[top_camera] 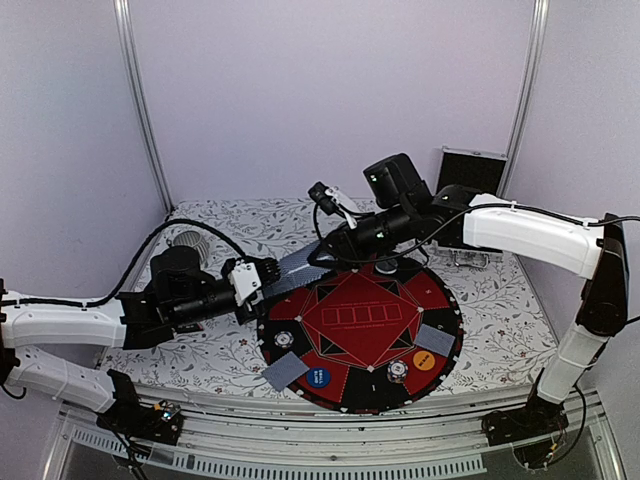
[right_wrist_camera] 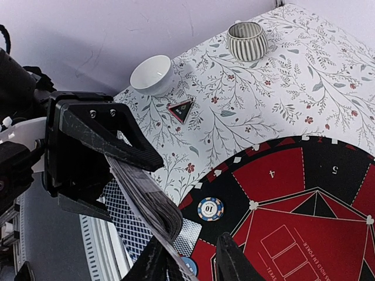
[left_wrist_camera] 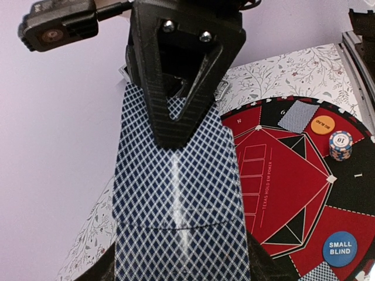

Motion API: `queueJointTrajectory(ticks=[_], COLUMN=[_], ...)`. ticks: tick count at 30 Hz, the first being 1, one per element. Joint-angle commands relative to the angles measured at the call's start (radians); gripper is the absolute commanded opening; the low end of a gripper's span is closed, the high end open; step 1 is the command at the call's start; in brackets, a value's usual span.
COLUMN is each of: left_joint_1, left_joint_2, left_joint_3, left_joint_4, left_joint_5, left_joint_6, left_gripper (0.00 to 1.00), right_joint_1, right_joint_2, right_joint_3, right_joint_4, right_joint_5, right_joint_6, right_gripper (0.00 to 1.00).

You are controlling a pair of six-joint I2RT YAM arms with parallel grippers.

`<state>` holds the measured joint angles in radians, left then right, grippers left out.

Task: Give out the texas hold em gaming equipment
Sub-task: Pick up the poker card from the face-down deck piles.

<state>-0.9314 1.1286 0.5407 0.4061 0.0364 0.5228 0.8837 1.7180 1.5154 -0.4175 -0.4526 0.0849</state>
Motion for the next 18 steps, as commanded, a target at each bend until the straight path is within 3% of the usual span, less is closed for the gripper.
queueJointTrajectory(ticks=[1, 6, 10, 18], left_joint_1=[-0.017, -0.017, -0.017, -0.017], left_joint_2=[0.005, 0.007, 0.008, 0.011], left_joint_3=[0.012, 0.012, 0.013, 0.012], left_joint_4=[0.042, 0.04, 0.04, 0.038], left_joint_5=[0.004, 0.002, 0.002, 0.0], left_joint_6=[-0.009, -0.007, -0.005, -0.004], left_gripper=[0.53, 0.53, 0.53, 0.53], right_joint_1=[0.0, 0.0, 0.001, -0.002], right_joint_2=[-0.039, -0.05, -0.058, -0.079], right_joint_3=[0.021, 0.026, 0.03, 0.031], right_joint_4=[-0.043, -0.064, -0.074, -0.101], right_joint_5=[0.04, 0.065, 0.071, 0.107], right_joint_6=[-0.015, -0.028, -0.033, -0.044], right_gripper=[0.26, 0.2, 0.1, 0.04])
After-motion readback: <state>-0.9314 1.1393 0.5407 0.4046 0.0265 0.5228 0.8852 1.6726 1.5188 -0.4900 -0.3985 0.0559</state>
